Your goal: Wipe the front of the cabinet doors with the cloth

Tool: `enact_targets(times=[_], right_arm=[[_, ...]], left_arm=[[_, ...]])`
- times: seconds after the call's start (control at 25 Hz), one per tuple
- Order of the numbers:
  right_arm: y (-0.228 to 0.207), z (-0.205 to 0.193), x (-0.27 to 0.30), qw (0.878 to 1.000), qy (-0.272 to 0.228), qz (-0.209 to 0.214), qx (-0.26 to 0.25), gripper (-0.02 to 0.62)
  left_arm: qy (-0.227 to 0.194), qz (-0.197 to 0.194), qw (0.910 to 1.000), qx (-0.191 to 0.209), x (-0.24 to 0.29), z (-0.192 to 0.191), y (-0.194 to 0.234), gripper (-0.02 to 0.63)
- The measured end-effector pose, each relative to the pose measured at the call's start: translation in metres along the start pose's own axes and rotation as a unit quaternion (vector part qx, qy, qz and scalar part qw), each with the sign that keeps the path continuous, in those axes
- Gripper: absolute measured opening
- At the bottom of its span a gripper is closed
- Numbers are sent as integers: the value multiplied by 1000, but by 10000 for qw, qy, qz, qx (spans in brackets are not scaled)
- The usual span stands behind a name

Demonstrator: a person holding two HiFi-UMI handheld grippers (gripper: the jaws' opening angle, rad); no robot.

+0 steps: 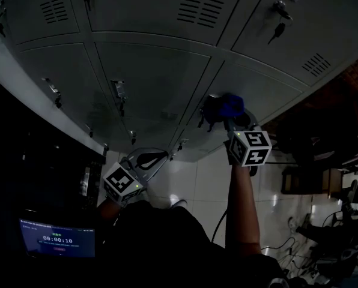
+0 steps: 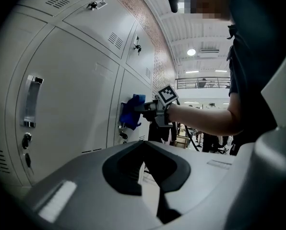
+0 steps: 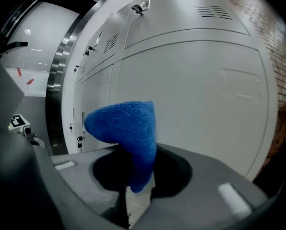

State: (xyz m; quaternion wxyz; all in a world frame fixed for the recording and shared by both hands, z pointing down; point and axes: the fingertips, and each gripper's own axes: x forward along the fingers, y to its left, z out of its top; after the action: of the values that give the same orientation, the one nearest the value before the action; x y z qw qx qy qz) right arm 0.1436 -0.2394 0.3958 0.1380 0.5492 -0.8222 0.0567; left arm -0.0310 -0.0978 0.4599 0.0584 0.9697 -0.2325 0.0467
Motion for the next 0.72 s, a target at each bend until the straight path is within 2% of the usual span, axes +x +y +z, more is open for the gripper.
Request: enact_targets(times=[0.52, 0.72], right_arm=[[-128, -33, -65, 9917, 30, -1214, 428, 80], [-158, -42, -80, 9870, -31, -1501, 571, 80]], left_arm=[[115, -157, 9998, 43, 23, 5, -17, 6], [146, -108, 9998, 43, 22, 3, -21, 6]])
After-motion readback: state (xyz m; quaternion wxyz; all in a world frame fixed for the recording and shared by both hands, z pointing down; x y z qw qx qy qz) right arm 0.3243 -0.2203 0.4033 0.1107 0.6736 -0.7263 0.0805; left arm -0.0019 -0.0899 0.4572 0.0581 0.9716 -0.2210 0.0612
